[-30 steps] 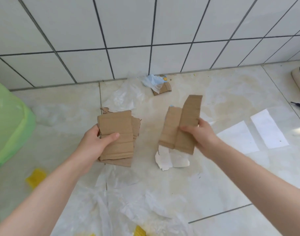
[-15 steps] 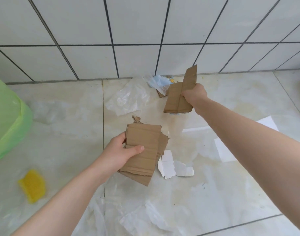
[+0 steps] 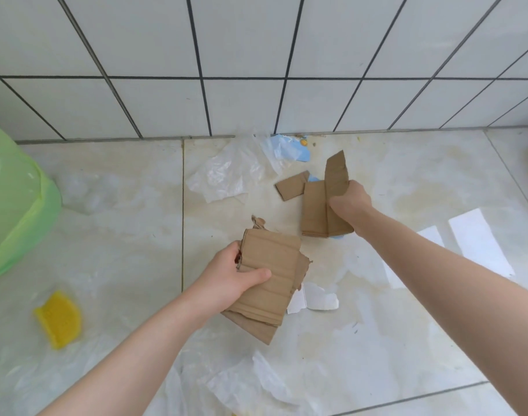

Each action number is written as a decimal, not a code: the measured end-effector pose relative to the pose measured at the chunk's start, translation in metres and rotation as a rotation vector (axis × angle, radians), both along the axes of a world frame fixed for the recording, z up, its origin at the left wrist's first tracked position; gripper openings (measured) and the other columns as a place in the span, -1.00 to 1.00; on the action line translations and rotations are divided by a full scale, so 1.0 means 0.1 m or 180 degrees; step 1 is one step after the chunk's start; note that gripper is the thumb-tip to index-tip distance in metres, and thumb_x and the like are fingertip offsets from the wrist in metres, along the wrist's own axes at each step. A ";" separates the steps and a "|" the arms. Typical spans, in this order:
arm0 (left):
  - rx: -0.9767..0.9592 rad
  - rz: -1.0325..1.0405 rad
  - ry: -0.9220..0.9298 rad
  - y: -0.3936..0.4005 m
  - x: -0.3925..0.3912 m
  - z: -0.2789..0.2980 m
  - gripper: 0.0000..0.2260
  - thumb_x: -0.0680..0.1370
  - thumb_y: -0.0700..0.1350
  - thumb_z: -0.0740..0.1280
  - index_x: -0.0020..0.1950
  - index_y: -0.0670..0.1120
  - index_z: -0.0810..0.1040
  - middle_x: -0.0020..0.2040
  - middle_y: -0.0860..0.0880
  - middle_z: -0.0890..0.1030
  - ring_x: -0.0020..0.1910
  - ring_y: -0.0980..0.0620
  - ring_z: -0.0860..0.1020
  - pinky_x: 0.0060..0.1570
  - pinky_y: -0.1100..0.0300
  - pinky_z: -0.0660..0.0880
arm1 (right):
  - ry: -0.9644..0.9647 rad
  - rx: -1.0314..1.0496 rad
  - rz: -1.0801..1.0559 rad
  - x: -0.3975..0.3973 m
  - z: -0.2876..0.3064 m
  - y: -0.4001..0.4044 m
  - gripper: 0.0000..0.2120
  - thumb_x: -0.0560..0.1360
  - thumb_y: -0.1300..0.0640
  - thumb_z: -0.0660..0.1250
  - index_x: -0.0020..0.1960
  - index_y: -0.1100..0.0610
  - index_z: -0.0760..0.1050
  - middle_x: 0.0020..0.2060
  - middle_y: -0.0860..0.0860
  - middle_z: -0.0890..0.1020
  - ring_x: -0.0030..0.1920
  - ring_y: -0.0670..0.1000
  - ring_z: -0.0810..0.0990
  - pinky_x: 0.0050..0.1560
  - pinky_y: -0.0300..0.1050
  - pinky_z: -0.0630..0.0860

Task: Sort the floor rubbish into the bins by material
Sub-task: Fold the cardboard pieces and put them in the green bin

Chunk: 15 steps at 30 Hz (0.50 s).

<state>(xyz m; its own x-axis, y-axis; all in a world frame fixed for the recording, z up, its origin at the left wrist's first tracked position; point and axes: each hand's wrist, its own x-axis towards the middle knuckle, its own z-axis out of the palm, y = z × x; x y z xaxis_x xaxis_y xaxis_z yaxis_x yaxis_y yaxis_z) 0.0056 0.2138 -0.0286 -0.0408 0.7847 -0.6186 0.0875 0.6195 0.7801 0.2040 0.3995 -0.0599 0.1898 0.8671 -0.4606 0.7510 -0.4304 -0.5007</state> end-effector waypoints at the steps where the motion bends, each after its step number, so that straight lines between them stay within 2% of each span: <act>1: 0.0006 -0.0023 0.0012 -0.02 0.01 0.01 -0.72 0.46 -0.12 0.46 0.10 0.06 0.49 -0.02 0.15 0.63 -0.16 0.29 0.61 -0.28 0.44 0.49 | 0.0009 -0.0046 0.0044 0.05 0.00 -0.12 -0.66 0.45 0.13 0.24 0.22 0.15 0.39 0.07 0.13 0.56 -0.01 0.15 0.52 -0.11 -0.07 0.45; 4: 0.0033 -0.0224 0.0138 -0.09 0.03 0.03 -0.70 0.45 -0.14 0.46 0.12 0.04 0.47 0.00 0.12 0.62 -0.10 0.27 0.59 -0.21 0.41 0.49 | 0.0063 -0.0118 0.0258 0.19 0.04 -0.45 -0.68 0.45 0.05 0.26 0.17 0.13 0.43 0.01 0.09 0.60 0.00 0.14 0.56 -0.07 -0.06 0.49; 8: -0.0016 -0.0498 0.0229 -0.21 0.07 0.04 -0.66 0.44 -0.11 0.46 0.17 0.01 0.47 0.04 0.08 0.62 -0.02 0.17 0.60 -0.07 0.28 0.53 | 0.0237 0.0083 0.0372 0.32 0.20 -0.68 -0.70 0.45 0.11 0.28 0.16 0.14 0.41 -0.01 0.07 0.59 0.02 0.14 0.56 0.01 0.01 0.54; 11: 0.0018 -0.0629 0.0203 -0.29 0.10 0.06 -0.67 0.45 -0.13 0.45 0.18 -0.01 0.47 0.03 0.06 0.63 -0.02 0.14 0.61 -0.08 0.29 0.55 | 0.0582 0.0371 0.0449 0.30 0.35 -0.67 -0.70 0.44 0.15 0.28 0.16 0.09 0.36 -0.02 0.04 0.57 0.02 0.12 0.56 0.00 0.04 0.55; 13: 0.0025 -0.0819 0.0201 -0.32 0.13 0.07 -0.68 0.45 -0.12 0.45 0.15 -0.01 0.47 0.01 0.05 0.63 -0.03 0.13 0.62 -0.05 0.25 0.57 | 0.0533 0.0543 0.0992 0.25 0.43 -0.62 -0.63 0.45 0.20 0.28 0.23 0.09 0.30 -0.03 0.05 0.55 -0.02 0.12 0.53 -0.05 -0.05 0.48; 15: 0.0043 -0.1044 0.0183 -0.33 0.17 0.07 -0.69 0.43 -0.11 0.46 0.12 -0.01 0.48 0.00 0.04 0.64 -0.02 0.10 0.63 0.04 0.13 0.58 | 0.0203 0.0555 0.1759 0.19 0.50 -0.55 -0.46 0.44 0.26 0.26 0.37 0.06 0.19 -0.07 0.11 0.56 -0.09 0.16 0.52 -0.14 -0.10 0.39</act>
<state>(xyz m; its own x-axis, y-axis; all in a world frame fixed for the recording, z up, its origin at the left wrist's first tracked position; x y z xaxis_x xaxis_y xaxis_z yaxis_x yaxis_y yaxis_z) 0.0229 0.1804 -0.0216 0.1809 0.7699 -0.6119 0.3245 0.5406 0.7761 0.2226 0.3450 -0.0102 -0.3360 0.8935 -0.2979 0.8066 0.1097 -0.5808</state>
